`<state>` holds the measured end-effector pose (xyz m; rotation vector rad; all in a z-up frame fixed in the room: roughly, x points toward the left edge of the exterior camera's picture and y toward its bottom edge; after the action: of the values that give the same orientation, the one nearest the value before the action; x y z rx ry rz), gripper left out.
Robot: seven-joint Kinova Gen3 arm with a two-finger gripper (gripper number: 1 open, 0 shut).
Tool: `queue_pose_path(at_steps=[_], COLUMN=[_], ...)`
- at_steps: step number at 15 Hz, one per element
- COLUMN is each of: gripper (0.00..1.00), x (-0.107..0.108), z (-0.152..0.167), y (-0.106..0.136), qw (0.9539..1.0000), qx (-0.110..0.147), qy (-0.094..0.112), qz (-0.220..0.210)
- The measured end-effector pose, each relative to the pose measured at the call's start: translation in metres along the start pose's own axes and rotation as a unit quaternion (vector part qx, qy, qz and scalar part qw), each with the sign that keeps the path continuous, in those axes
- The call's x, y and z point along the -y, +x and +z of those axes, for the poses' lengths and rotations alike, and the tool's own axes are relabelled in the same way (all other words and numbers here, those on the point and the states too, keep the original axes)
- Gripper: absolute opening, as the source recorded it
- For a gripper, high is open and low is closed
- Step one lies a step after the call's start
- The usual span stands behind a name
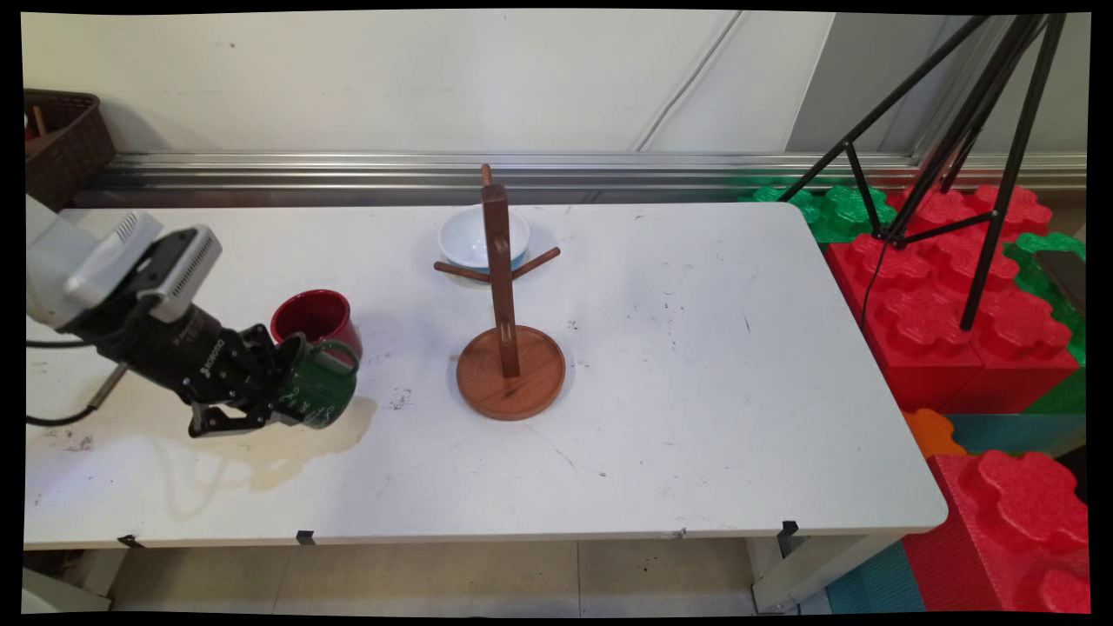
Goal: Place the picked object on the table
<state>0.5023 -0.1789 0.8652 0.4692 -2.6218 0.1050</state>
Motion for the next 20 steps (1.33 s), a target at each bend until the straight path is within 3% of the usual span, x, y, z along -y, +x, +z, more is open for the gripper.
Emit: queue_pose_path(at_steps=[11, 20], gripper=[0.0, 0.0], x=[0.001, -0.002], z=[0.03, 0.047], y=[-0.022, -0.026], qw=[0.9992, 0.9987], qx=[0.041, 0.05], qy=[0.004, 0.002], qz=[-0.006, -0.01])
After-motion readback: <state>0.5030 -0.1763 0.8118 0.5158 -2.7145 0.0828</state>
